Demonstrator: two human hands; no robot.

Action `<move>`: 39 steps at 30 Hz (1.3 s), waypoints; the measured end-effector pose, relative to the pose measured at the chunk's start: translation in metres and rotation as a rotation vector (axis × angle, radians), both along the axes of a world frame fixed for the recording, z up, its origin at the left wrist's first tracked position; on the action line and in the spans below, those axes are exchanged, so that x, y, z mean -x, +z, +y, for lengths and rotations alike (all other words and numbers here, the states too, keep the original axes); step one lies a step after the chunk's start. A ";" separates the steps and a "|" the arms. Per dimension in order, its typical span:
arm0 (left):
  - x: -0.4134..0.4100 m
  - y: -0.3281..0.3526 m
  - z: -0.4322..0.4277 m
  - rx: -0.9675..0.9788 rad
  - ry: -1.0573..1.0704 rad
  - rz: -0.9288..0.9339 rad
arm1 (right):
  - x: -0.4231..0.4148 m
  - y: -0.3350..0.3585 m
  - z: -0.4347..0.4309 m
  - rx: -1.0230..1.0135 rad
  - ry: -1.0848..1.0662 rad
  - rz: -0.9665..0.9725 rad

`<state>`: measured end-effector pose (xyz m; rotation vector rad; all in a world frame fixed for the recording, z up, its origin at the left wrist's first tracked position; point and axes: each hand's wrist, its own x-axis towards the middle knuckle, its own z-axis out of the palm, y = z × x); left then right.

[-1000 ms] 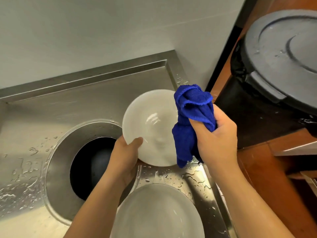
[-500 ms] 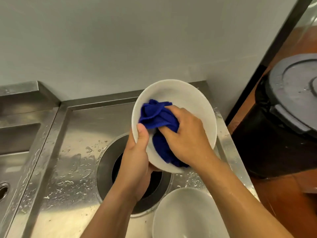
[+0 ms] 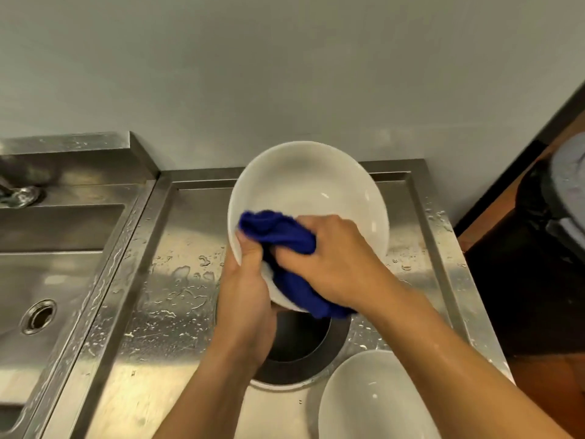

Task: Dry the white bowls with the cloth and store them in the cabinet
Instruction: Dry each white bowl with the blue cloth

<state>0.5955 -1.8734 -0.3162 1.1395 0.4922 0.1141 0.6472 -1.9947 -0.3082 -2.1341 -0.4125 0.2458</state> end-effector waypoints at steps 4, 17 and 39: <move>0.005 0.001 0.017 -0.111 -0.022 -0.032 | -0.014 -0.008 -0.030 0.448 -0.099 -0.181; -0.006 -0.002 0.024 -0.111 -0.064 -0.054 | -0.002 0.002 -0.050 0.300 -0.157 -0.250; 0.094 -0.067 -0.054 -0.214 -0.377 0.129 | 0.153 -0.055 -0.126 0.299 -0.501 -0.052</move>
